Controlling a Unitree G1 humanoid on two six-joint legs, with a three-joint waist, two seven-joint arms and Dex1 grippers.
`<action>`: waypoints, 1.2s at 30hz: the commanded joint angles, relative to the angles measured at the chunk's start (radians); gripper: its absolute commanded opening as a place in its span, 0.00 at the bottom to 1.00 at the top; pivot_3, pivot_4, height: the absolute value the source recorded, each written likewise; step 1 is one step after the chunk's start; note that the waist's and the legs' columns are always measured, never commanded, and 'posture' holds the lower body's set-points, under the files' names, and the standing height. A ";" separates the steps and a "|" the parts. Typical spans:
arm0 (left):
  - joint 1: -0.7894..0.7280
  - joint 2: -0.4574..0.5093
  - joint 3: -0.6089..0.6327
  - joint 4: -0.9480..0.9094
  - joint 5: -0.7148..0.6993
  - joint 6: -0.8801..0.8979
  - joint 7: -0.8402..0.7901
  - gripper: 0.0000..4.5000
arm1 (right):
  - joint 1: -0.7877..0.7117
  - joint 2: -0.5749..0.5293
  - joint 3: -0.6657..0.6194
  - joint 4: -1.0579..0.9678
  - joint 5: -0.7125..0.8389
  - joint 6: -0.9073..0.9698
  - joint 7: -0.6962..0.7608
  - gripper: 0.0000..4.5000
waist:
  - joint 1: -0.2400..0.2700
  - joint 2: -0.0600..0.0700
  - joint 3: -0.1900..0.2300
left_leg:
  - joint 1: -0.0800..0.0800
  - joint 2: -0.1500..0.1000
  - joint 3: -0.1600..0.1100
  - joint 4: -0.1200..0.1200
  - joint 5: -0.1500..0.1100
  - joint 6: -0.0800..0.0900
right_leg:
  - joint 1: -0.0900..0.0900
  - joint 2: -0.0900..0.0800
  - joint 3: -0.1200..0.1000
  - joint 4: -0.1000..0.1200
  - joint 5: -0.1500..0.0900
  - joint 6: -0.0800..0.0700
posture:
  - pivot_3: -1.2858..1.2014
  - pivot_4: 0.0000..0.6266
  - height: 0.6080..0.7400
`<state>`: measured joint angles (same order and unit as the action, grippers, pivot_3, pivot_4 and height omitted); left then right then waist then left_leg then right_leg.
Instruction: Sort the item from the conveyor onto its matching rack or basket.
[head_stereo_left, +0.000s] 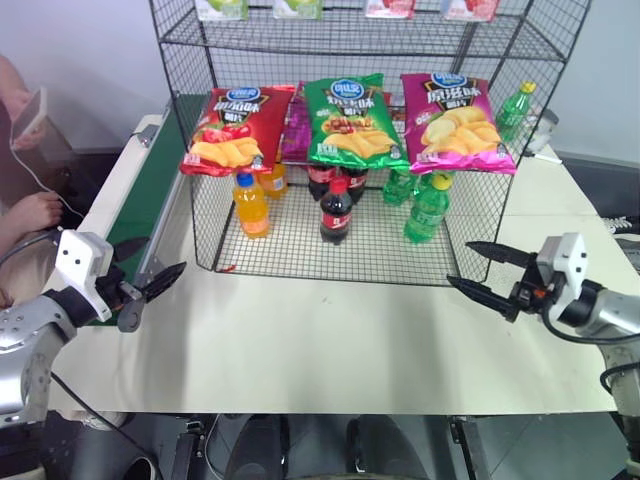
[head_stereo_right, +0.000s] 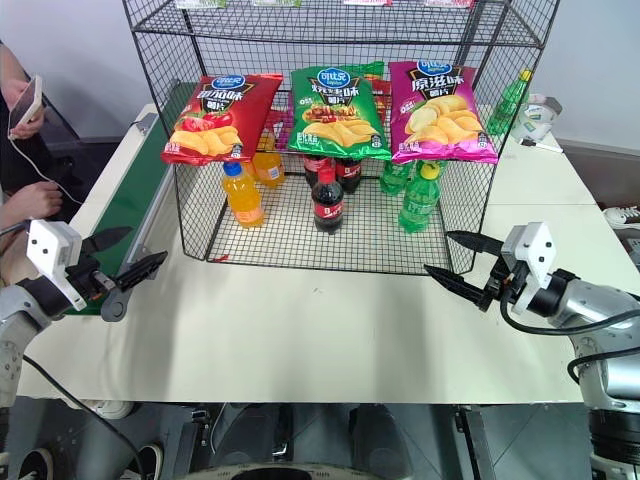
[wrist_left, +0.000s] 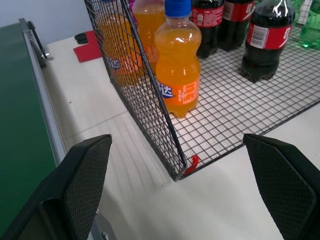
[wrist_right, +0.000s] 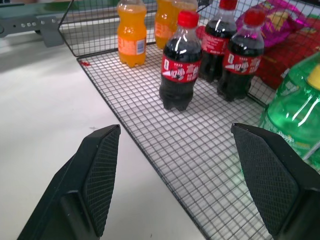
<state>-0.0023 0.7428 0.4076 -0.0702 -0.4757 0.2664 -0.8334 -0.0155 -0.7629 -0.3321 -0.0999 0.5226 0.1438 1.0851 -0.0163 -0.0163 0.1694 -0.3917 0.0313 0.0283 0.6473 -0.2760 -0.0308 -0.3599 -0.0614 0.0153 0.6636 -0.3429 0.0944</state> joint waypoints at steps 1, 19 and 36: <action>-0.016 0.002 0.013 0.008 0.019 -0.047 0.003 1.00 | 0.007 0.001 -0.029 0.027 -0.005 -0.059 0.022 0.82 | 0.000 0.000 0.000 | 0.000 0.000 0.000 0.000 0.000 0.000 | 0.000 0.000 0.000 0.000 0.000 0.000 | 0.52 0.24 0.99; 0.003 -0.007 0.038 0.029 -0.023 -0.093 -0.085 1.00 | -0.005 0.003 -0.009 0.163 -0.024 -0.178 0.083 0.82 | -0.001 0.000 0.000 | 0.000 0.000 0.000 0.000 0.000 0.000 | 0.000 0.000 0.000 0.000 0.000 0.000 | 0.52 0.24 0.99; 0.013 -0.015 0.026 0.049 -0.012 -0.117 -0.082 1.00 | -0.015 0.002 0.015 0.118 -0.028 -0.153 0.053 0.82 | 0.000 0.000 0.000 | 0.001 0.000 0.000 0.001 0.000 0.000 | 0.000 0.000 0.000 0.001 0.000 0.000 | 0.52 0.24 0.99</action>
<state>0.0077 0.7269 0.4113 -0.0148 -0.4791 0.1681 -0.9124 -0.0205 -0.7598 -0.3095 0.0572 0.4844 -0.0156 1.1458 -0.0166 -0.0163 0.1694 -0.3910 0.0312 0.0284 0.6482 -0.2759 -0.0308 -0.3594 -0.0612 0.0152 0.6646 -0.3428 0.0946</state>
